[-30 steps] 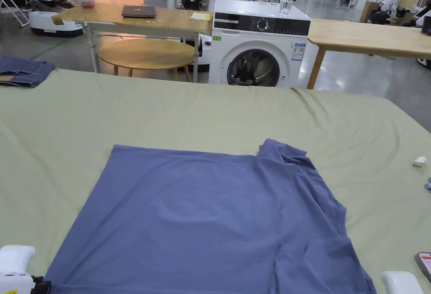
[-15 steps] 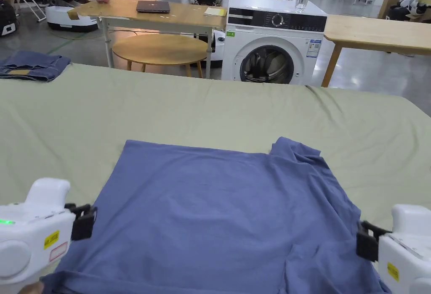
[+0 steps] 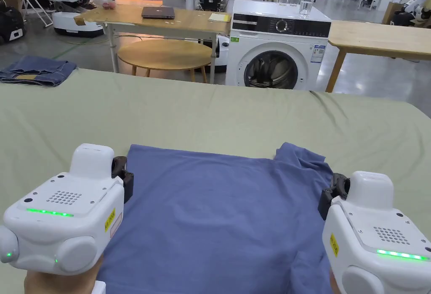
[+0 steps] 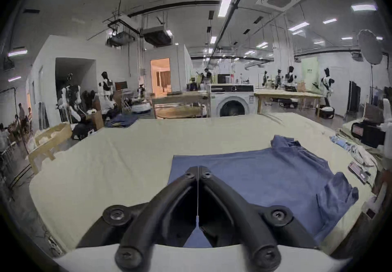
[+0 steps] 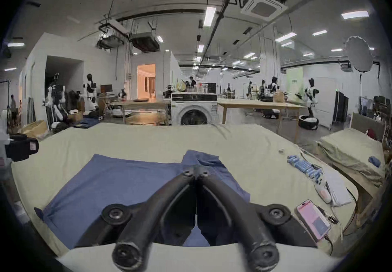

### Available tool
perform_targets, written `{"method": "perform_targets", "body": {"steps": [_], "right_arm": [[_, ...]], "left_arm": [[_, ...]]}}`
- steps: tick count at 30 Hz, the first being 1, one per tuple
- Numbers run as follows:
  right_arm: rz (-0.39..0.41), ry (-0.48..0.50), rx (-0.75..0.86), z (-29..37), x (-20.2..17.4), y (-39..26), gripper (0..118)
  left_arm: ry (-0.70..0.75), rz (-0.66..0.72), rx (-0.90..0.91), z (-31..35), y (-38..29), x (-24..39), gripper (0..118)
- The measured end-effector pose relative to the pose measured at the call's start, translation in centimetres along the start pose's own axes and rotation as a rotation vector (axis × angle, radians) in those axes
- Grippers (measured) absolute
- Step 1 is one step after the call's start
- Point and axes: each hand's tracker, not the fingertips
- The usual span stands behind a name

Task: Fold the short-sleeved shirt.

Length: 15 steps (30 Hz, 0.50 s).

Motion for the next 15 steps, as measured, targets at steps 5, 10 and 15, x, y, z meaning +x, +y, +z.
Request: {"method": "perform_targets", "body": {"steps": [5,10,15], "right_arm": [[0.005,0.028,-0.029,-0.3,0.3,0.1,0],[0.007,0.018,-0.069,-0.7,0.4,-0.5,0],[0.015,0.031,-0.128,-1.5,0.3,-1.4,0]], "left_arm": [[-0.012,0.021,-0.191,-0.4,-0.7,-2.6,0],[-0.029,0.059,-0.463,-1.3,-2.9,-6.3,0],[-0.036,0.139,-0.647,-1.7,-4.8,-9.6,25]]}}
